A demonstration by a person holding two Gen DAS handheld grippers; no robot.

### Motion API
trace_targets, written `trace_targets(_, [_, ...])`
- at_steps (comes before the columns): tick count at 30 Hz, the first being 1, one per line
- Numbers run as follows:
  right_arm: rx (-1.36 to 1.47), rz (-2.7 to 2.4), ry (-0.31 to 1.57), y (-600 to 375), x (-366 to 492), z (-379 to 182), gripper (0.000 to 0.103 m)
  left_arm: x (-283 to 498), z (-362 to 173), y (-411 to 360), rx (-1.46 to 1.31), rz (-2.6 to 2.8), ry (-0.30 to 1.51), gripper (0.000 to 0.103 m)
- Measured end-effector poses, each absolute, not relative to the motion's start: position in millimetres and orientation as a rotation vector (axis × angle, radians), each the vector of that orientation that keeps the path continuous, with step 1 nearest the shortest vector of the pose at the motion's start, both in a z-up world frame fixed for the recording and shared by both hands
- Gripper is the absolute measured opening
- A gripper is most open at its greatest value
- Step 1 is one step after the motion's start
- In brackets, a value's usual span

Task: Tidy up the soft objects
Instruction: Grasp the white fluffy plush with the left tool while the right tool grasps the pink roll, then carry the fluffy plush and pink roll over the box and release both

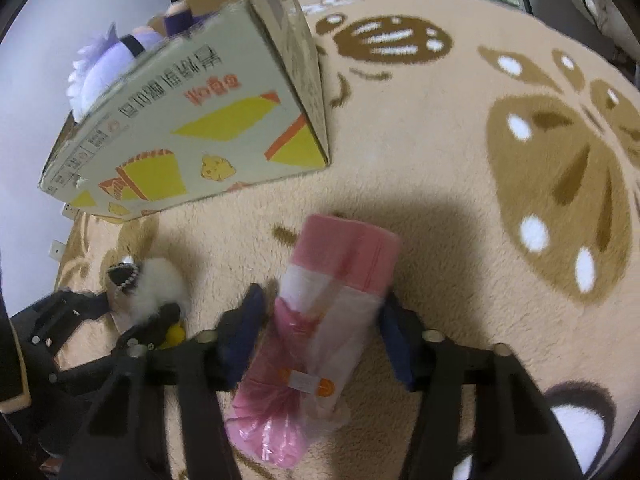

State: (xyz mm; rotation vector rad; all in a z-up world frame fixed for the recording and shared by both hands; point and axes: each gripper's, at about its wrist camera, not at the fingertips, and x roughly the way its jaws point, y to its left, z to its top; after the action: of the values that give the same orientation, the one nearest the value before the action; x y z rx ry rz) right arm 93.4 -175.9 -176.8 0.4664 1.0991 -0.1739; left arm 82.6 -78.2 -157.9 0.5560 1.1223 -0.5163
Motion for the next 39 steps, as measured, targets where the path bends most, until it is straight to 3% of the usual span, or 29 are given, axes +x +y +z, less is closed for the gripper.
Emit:
trace_targets(7, [0.499,-0.131,1.064,-171,96,-174,0.035,87,-150,-76,0.541,-0.465,1.126,0.037])
trace_targets(17, [0.444,-0.084,1.007,-149,101,-158,0.02,104,-139,-62,0.453,-0.378,1.09,0.037])
trace_targets(39, [0.379,-0.067,0.588,-153,67,-51,0.015,112,-42,7,0.297,-0.293,0.799,0.037])
